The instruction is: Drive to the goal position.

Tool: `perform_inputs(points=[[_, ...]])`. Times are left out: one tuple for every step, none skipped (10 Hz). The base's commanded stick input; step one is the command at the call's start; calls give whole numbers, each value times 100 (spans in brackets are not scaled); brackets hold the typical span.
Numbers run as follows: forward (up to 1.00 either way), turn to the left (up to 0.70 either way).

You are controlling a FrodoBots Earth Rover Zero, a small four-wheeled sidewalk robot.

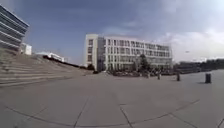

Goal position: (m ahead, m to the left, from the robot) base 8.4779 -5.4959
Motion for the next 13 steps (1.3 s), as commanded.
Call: perform_inputs(points=[[70,-35],[70,-34],[70,-28],[70,-20],[70,-7],[70,-2],[70,-1],[70,0],[70,0],[70,0],[70,0],[70,0],[70,0]])
